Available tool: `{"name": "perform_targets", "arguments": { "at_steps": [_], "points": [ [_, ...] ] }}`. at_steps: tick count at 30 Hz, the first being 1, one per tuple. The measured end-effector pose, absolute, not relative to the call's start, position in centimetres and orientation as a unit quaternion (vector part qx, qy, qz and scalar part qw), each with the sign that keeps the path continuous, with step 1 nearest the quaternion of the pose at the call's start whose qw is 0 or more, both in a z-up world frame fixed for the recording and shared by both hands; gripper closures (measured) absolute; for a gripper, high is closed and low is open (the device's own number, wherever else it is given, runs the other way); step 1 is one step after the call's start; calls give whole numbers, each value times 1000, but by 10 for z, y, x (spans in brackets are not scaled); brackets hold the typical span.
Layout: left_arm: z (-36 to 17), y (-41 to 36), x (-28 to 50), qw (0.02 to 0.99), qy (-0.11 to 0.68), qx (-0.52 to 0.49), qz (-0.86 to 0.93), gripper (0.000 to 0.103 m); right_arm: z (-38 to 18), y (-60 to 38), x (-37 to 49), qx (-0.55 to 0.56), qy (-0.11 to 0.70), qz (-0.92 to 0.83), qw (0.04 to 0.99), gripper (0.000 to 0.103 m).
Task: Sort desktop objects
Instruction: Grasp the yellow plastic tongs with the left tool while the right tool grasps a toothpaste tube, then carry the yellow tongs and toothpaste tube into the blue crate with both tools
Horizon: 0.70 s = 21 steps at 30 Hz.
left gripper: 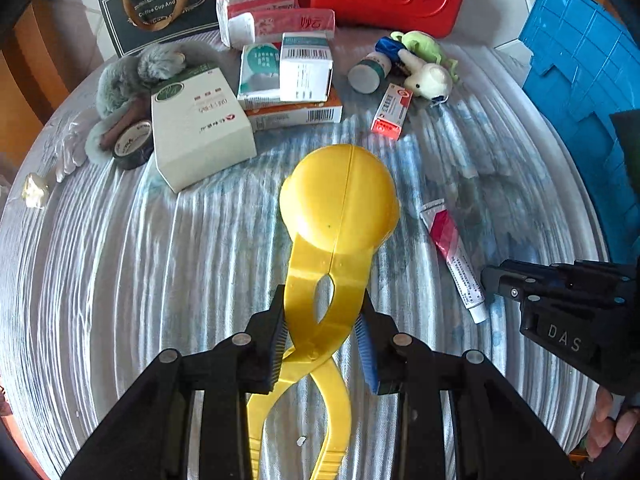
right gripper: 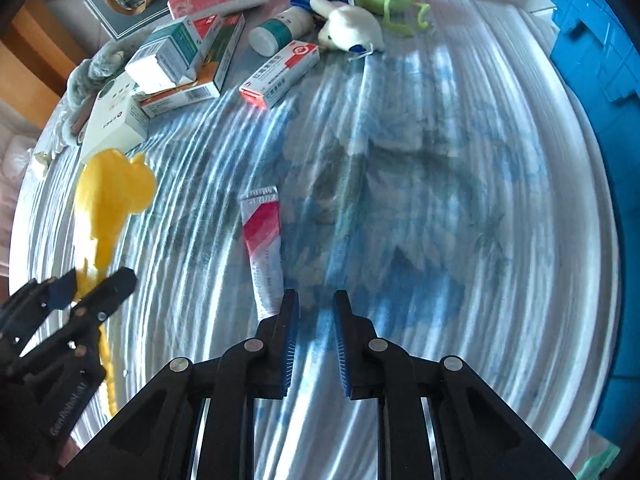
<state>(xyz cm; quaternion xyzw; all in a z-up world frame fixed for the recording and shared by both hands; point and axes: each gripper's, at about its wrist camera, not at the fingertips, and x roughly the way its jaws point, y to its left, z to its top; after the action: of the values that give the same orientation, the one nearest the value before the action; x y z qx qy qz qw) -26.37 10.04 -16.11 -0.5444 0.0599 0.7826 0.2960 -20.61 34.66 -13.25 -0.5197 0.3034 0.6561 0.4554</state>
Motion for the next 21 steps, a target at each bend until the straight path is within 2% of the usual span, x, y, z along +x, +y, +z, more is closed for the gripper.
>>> {"name": "perform_targets", "arguments": {
  "at_steps": [5,7,11,15,17,21],
  "points": [
    [-174,99,-264,292,61,-558,774,72,-128,340,-218,-514,297,670,447,79],
    [-177,98,-264,292,62,-560,773,72,-127,339,-223,-516,295,672,441,72],
    [-178,94,-263,292,62,-561,772,72,-129,337,-231,-521,292,674,436,72],
    [-179,93,-262,294,64,-559,773,72,-136,336,-238,-535,276,670,435,77],
    [-178,94,-260,296,65,-559,772,72,-136,332,-244,-546,259,668,435,86],
    [-159,88,-257,303,60,-536,785,72,-121,321,-243,-525,257,687,432,86]
  ]
}}
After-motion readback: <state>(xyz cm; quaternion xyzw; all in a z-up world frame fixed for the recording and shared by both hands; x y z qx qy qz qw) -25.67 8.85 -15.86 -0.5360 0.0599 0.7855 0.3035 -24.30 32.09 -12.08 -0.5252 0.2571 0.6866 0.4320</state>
